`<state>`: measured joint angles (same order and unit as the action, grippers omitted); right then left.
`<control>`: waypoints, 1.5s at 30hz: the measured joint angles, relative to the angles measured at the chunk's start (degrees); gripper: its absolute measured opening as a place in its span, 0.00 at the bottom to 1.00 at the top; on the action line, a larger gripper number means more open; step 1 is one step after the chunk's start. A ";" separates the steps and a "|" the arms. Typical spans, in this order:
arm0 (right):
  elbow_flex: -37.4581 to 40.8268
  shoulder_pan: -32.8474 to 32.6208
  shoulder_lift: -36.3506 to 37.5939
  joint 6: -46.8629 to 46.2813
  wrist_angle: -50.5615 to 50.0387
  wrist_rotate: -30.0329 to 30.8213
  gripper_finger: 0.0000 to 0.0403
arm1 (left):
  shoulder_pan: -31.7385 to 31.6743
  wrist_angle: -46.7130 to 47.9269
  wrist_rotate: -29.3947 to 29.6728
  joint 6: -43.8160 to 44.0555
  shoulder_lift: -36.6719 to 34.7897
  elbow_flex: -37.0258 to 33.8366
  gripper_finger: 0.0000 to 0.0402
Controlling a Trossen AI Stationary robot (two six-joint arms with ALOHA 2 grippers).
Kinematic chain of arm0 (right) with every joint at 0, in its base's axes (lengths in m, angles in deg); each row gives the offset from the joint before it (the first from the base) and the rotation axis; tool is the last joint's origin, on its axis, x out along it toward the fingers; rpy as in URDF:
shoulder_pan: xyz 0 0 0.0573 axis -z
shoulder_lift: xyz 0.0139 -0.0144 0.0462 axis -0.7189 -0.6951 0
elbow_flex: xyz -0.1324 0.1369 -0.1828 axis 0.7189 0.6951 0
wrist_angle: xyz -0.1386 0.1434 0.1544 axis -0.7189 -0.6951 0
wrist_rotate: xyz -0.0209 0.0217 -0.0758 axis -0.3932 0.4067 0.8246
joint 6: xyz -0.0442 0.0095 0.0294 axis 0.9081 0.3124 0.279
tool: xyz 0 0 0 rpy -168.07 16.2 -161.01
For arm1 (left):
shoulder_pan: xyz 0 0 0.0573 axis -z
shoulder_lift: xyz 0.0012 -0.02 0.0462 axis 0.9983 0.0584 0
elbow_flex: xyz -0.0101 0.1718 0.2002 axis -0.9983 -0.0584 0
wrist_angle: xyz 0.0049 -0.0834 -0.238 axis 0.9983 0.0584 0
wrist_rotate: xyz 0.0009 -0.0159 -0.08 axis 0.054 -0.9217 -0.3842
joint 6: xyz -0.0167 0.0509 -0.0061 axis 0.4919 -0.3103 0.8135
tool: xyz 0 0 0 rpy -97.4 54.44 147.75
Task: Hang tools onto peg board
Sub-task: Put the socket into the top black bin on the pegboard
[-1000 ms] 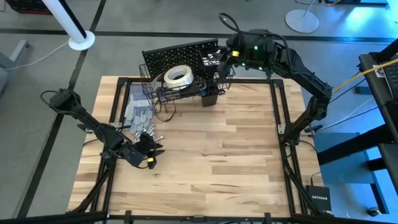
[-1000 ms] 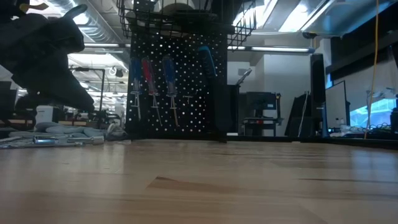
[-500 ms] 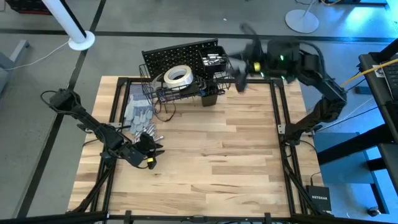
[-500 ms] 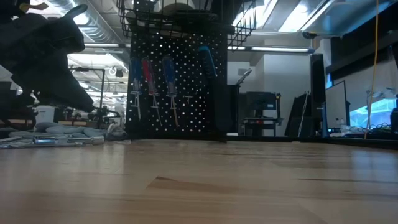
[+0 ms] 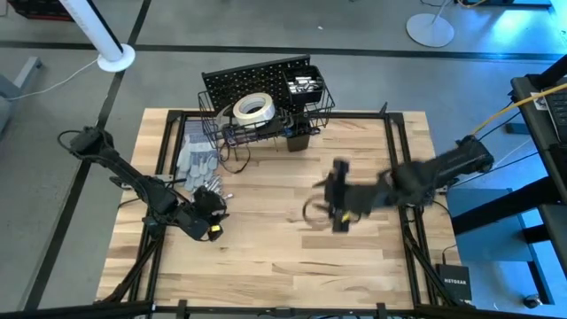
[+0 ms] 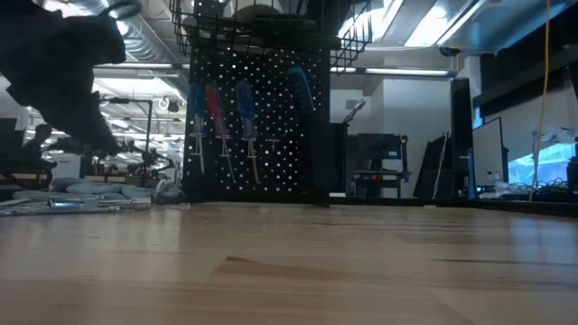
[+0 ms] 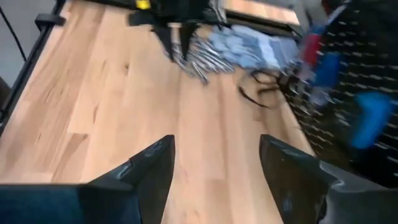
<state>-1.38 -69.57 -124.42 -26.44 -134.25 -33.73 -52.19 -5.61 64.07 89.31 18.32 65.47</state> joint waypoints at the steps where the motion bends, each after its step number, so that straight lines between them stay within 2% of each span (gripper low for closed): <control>1: 4.60 -1.12 0.36 0.00 5.74 1.17 0.59 | -0.39 4.90 -1.16 2.55 0.00 1.53 0.30; 4: 17.93 -3.28 0.66 -0.09 24.84 3.32 0.59 | -1.79 16.16 -5.31 10.21 0.00 5.32 0.30; 6: 25.89 -3.98 0.51 -0.26 37.97 3.69 0.59 | -3.34 20.50 -9.70 14.51 -0.02 6.25 0.30; 8: 33.16 -3.88 -0.48 -1.57 51.28 3.43 0.59 | -5.18 21.88 -15.18 16.86 0.00 5.85 0.30; 11: 42.27 -3.68 -2.43 -3.94 66.04 3.69 0.59 | -7.77 21.56 -21.26 17.73 0.04 4.17 0.30; 15: 49.59 -2.88 -4.48 -5.02 80.15 5.48 0.59 | -10.35 21.43 -21.75 17.74 0.11 2.78 0.30; 21: 51.19 -1.78 -4.79 -5.67 81.84 5.08 0.59 | -12.81 19.34 -21.79 14.50 1.73 2.63 0.30; 32: 51.22 -1.86 -4.79 -5.52 81.40 4.61 0.59 | -13.55 18.33 -22.86 11.83 9.56 2.84 0.30; 35: 51.22 -1.86 -4.79 -5.52 81.31 4.61 0.59 | -13.58 18.13 -22.83 10.93 9.92 2.85 0.25; 40: 51.22 -1.86 -4.79 -5.49 81.22 4.61 0.59 | -13.58 17.78 -23.00 9.06 9.49 2.77 0.12; 45: 51.22 -1.86 -4.79 -5.49 81.25 4.59 0.59 | -13.12 18.13 -23.52 7.04 8.90 3.92 0.12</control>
<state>49.84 -71.44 -129.20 -31.93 -53.00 -29.14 -65.31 12.52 40.54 96.35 27.22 69.38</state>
